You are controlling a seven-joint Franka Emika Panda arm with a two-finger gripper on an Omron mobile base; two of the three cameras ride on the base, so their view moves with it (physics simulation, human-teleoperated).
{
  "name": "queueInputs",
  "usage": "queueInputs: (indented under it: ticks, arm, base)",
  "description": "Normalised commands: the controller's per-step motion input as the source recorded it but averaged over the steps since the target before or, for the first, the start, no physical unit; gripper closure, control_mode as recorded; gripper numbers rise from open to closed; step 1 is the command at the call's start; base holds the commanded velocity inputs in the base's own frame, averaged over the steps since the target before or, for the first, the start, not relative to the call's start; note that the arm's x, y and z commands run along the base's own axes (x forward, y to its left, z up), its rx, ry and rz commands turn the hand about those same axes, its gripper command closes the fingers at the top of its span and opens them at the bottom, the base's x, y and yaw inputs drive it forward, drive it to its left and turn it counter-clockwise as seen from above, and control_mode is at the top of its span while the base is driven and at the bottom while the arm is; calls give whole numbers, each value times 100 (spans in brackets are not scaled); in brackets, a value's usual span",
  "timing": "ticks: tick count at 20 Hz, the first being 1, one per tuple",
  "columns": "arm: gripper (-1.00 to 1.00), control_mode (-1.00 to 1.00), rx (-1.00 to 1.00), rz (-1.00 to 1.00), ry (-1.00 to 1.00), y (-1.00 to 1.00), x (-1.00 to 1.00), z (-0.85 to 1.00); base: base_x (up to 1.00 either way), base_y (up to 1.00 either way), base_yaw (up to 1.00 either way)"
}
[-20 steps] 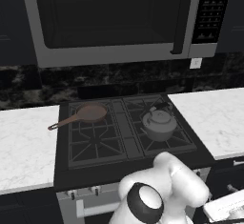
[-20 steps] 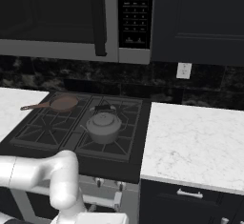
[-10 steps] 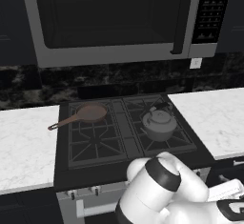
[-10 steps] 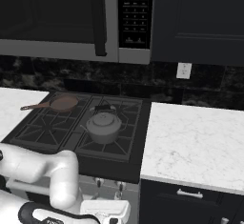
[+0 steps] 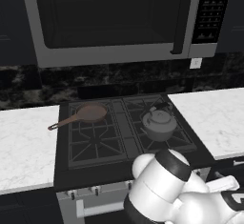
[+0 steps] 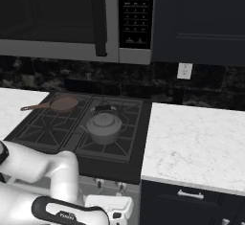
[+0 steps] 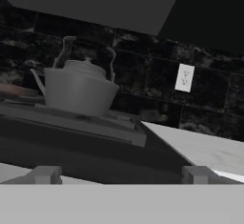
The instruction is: Pick the kettle from the counter and place it on a stove burner. Then turn the burner on.
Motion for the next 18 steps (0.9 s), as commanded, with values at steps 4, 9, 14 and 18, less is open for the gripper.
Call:
queueInputs:
  ticks: [4, 9, 14, 18]
  arm:
    - [-100, -100, 0, 2, 0, -10, 11, -47]
    - [-100, -100, 4, 2, 0, -9, 14, -37]
    - [-100, -100, 1, 1, 0, 0, 25, 0]
    - [-100, -100, 0, 0, 0, 0, 25, 0]
  base:
    - [0, 0, 0]
    - [0, 0, 0]
    - [0, 0, 0]
    - [0, 0, 0]
